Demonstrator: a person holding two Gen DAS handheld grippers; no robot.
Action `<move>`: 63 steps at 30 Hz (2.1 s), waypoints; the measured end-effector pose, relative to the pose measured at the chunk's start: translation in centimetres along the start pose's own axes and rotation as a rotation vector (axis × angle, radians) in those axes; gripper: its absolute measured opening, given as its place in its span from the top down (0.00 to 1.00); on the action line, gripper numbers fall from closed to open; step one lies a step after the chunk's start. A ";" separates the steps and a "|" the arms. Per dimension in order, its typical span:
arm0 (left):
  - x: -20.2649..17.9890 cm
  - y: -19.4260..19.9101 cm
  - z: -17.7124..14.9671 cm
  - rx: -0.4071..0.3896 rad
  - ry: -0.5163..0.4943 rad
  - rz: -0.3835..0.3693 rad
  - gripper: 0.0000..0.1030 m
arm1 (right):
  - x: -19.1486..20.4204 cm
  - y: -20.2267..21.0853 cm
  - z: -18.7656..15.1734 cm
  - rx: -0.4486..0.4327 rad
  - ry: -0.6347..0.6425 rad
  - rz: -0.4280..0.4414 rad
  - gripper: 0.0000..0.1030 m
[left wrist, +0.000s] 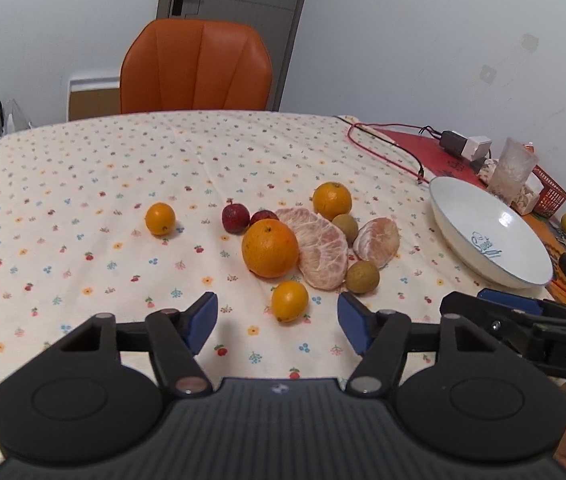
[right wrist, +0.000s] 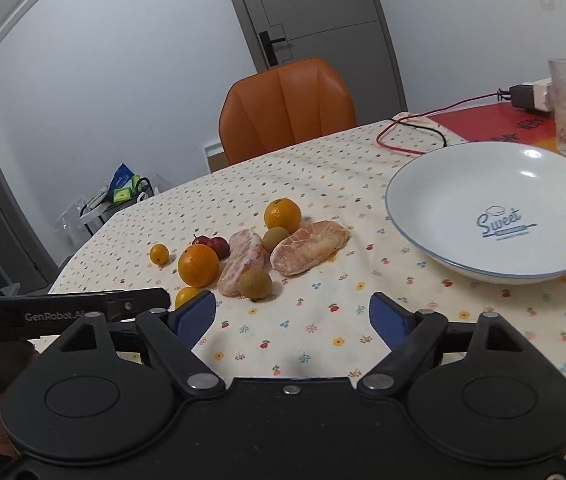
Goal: Organize fruits
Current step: 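Grasp a small yellow kumquat with the left tool while the right tool grasps a brown round fruit, then carry both held fruits over the white plate with both tools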
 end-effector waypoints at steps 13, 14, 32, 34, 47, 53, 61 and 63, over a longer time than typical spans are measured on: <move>0.4 -2.2 -0.2 0.014 0.008 0.013 0.61 | 0.7 -2.9 0.4 0.051 0.016 0.048 0.39; 0.4 -2.3 -0.1 0.014 0.007 0.010 0.63 | 0.7 -3.1 0.4 0.055 0.018 0.053 0.41; 1.9 -0.8 -0.2 -0.019 0.024 0.008 0.79 | 4.1 -7.2 1.4 0.103 0.093 0.089 0.52; 2.4 -0.6 -0.3 -0.018 0.034 0.018 0.79 | 4.4 -7.6 1.3 0.107 0.106 0.085 0.54; 2.4 2.7 -0.7 -0.072 0.046 0.057 0.79 | 4.5 -6.6 1.1 0.087 0.098 0.111 0.78; 1.5 5.0 -0.8 -0.111 0.035 0.063 0.79 | 4.5 -4.7 1.1 0.057 0.094 0.126 0.78; -0.2 7.5 -1.0 -0.149 0.013 0.063 0.79 | 4.5 -1.8 1.0 0.019 0.091 0.134 0.78; -0.7 8.0 -1.0 -0.158 0.005 0.060 0.79 | 4.3 -1.1 1.0 0.007 0.089 0.133 0.78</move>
Point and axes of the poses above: each gripper's, at about its wrist camera, not at the fingertips, and y roughly against the way its jaws point, x to its left, z to its top, the point moved 3 cm from there along -y, roughly the way its jaws point, and after that the axes turned 7 degrees about -z, right-handed, at the moved point
